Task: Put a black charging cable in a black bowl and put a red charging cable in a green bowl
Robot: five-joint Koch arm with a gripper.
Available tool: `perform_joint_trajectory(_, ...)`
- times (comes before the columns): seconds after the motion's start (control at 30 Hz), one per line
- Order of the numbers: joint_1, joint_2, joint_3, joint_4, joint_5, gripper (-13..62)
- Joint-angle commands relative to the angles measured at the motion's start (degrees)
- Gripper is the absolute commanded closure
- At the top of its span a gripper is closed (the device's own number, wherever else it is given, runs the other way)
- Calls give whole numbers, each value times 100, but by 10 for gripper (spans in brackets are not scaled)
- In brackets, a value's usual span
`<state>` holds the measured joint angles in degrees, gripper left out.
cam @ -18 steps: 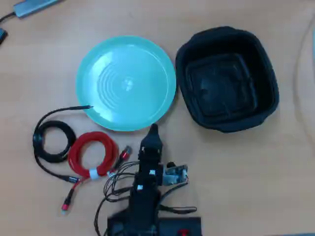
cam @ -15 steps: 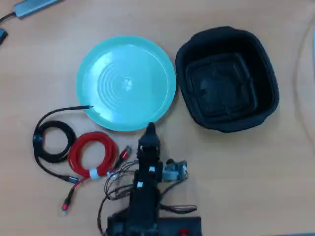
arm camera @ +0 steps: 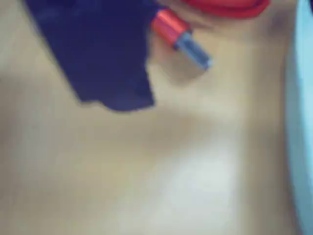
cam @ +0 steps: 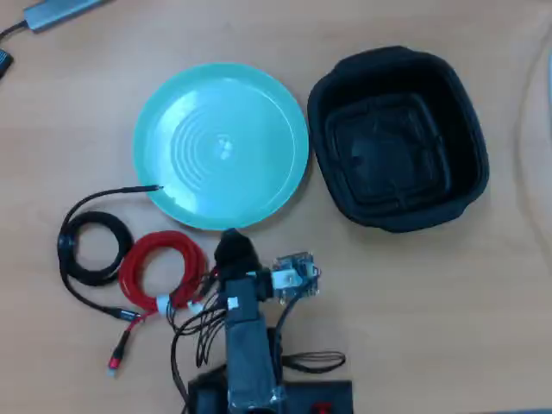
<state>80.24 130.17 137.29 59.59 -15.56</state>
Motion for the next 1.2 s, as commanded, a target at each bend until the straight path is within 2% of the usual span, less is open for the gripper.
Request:
perform_joint_trajectory(0.0, -272, 88, -923, 255, -123, 47)
perform_joint_trajectory(0.23, -1143, -1292, -2294, 949, -88, 47)
perform_joint_trajectory(0.47, -1969, -1846, -2953, 984, 97, 47)
perform_joint_trajectory(0.83, -2997, -2936, -4104, 1389, 2224, 47)
perform_joint_trajectory(1.03, -3445, -2997, -4131, 1389, 3806, 47)
perform_joint_trajectory(1.17, -3902, -2997, -4245, 1485, 4184, 47)
